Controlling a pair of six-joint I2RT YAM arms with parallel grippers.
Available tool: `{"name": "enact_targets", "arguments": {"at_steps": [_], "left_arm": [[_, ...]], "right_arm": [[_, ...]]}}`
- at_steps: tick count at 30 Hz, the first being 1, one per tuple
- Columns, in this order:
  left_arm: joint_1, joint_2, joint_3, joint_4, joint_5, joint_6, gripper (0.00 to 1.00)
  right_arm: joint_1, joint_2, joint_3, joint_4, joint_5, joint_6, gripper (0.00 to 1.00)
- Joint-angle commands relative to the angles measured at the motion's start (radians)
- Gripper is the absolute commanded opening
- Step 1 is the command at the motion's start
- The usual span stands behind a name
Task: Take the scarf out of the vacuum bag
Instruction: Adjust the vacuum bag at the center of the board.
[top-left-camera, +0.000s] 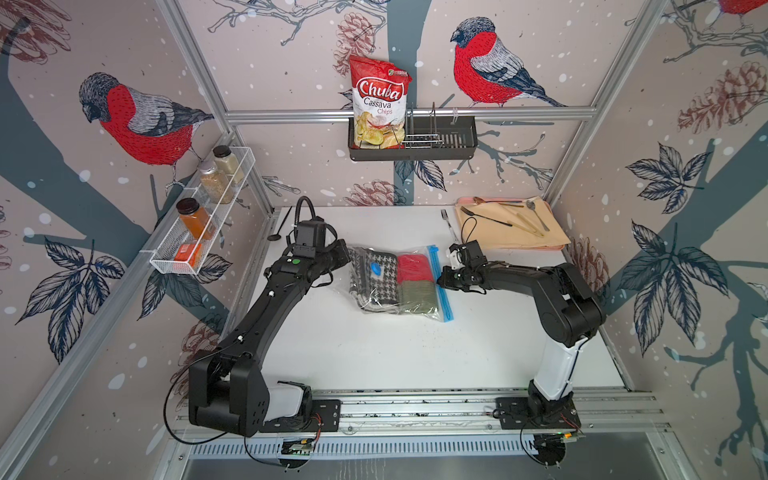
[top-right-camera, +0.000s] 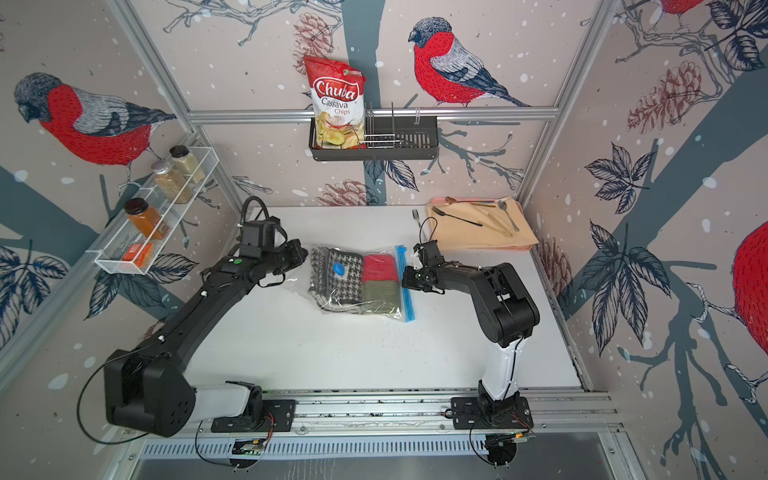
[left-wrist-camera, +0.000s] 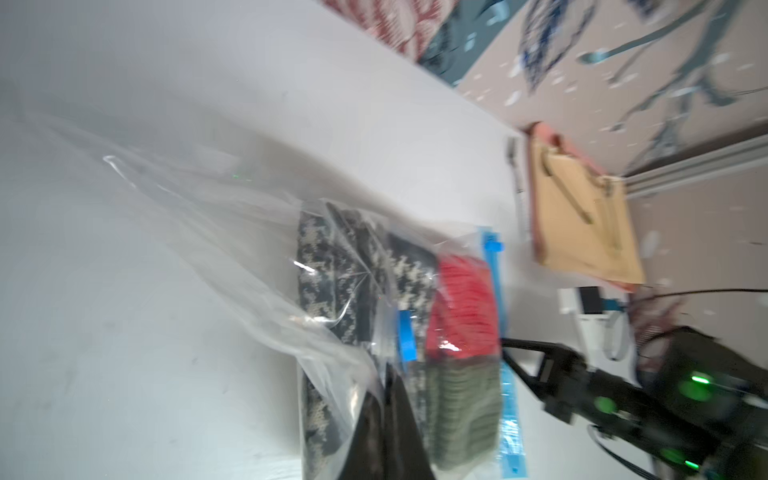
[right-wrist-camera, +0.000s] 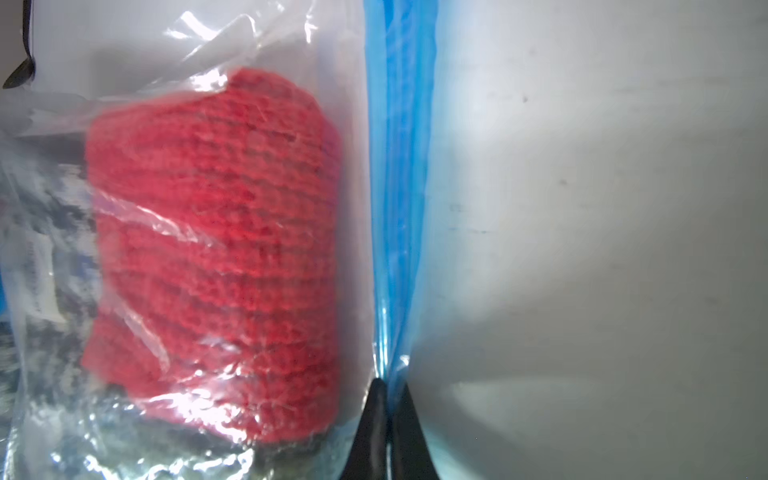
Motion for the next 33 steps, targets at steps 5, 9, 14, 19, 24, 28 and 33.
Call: {"name": "enact_targets", "arguments": {"at_steps": [5, 9, 14, 19, 24, 28, 33], "left_arm": [[-0.006, 0.126, -0.042, -0.083, -0.386, -0.019, 0.17], [-0.047, 0.144, -0.053, -0.120, -0.613, -0.057, 0.41], [-0.121, 0.076, 0.007, -0.177, -0.827, -0.113, 0.52], [-0.159, -0.030, 0.045, -0.170, -0.861, -0.113, 0.55], [-0.159, -0.090, 0.026, -0.056, -0.622, -0.039, 0.55], [-0.160, -0.079, -0.081, 0.109, -0.299, -0.086, 0.31], [-0.160, -0.015, -0.215, 0.336, -0.024, -0.194, 0.20]], "right_arm": [[0.039, 0.000, -0.030, -0.070, -0.050, 0.017, 0.00], [0.036, -0.022, -0.038, -0.045, -0.063, 0.031, 0.00], [0.018, -0.077, -0.064, -0.017, -0.065, 0.047, 0.00], [0.007, -0.121, -0.104, 0.048, -0.103, 0.080, 0.09], [-0.023, -0.175, -0.147, 0.115, -0.144, 0.111, 0.66], [-0.094, -0.226, -0.199, 0.189, -0.197, 0.145, 0.74], [-0.136, -0.246, -0.218, 0.215, -0.230, 0.137, 0.53]]}}
